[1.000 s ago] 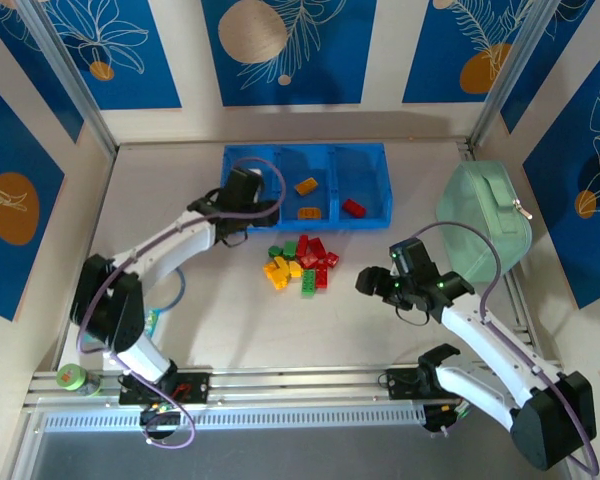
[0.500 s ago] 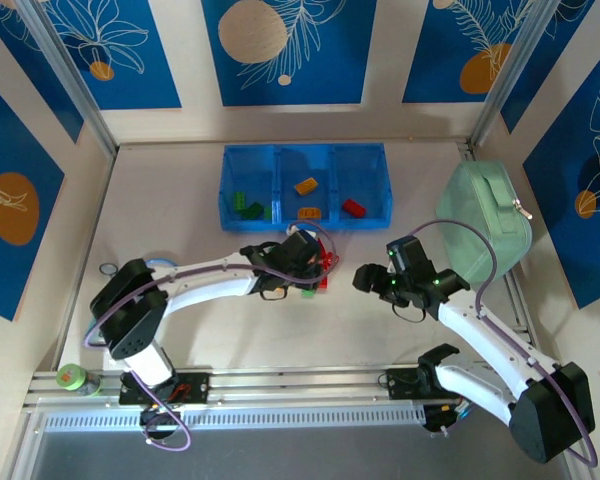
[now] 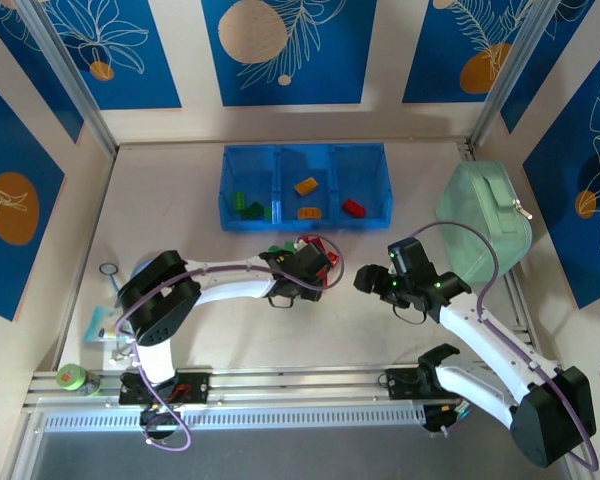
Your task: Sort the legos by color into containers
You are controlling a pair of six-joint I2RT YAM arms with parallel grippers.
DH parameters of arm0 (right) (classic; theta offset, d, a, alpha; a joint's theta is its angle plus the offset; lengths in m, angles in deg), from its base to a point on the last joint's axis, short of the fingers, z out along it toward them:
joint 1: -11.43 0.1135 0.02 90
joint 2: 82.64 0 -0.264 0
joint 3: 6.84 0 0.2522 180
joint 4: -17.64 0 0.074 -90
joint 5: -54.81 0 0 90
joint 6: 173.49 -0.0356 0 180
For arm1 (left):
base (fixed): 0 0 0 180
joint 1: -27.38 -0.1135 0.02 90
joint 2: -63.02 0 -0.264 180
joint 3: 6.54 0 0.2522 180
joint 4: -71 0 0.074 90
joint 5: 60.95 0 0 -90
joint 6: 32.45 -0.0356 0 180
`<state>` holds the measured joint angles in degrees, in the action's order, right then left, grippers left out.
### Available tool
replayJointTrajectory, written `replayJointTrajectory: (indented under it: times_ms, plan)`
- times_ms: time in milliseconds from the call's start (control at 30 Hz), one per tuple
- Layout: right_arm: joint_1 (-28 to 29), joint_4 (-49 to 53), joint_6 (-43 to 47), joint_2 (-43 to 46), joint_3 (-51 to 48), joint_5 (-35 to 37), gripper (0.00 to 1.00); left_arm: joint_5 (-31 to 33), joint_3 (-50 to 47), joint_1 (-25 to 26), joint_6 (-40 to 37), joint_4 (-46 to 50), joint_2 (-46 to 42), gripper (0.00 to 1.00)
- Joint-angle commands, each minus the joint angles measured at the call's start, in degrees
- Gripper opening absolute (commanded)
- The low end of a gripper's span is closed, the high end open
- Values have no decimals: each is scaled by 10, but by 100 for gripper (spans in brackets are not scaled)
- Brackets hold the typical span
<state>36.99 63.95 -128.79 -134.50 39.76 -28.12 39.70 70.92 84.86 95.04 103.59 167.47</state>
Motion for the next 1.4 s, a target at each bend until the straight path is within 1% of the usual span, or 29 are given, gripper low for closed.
replayJointTrajectory:
  times_ms: [0, 167, 233, 333, 467, 633, 800, 900, 1000, 1067, 1133, 1167, 1200, 1367]
  plan:
    - [3, 5, -7, 10, -9, 3, 74, -10, 16, 5, 9, 3, 17, 52]
    - [1, 7, -7, 14, -10, 5, 74, -10, 22, 5, 8, 4, 35, 49]
    - [1, 7, -6, 14, -10, 5, 73, -5, 26, 5, 8, 12, 39, 45]
    - [1, 8, -6, 15, -11, 6, 73, 19, 26, 10, 9, 28, 30, 38]
    - [0, 4, -6, 14, -13, 5, 73, 39, 17, 13, 14, 41, 1, 33]
    - [0, 2, -6, 14, -13, 4, 73, 74, 1, 14, 20, 52, -59, 30]
    - [0, 3, -7, 15, -12, 2, 73, 109, 10, 4, -7, 76, -118, 30]
    - [0, 5, -7, 17, -12, 0, 73, 104, 15, -28, -25, 85, -146, 29]
    - [0, 11, -6, 23, -11, 0, 73, 94, 15, -71, -45, 86, -168, 29]
    - [0, 14, -6, 27, -8, 2, 73, 67, 14, -108, -55, 76, -182, 29]
    - [0, 14, -5, 29, -6, 2, 73, 20, 9, -154, -56, 51, -188, 29]
    - [0, 12, -4, 28, -5, 1, 73, -2, 8, -178, -55, 38, -188, 29]
    - [0, 11, -4, 25, -3, -2, 73, -12, 12, -193, -57, 31, -187, 29]
    - [2, 15, 3, 11, 13, -7, 73, -9, 76, -251, -94, 46, -143, 29]
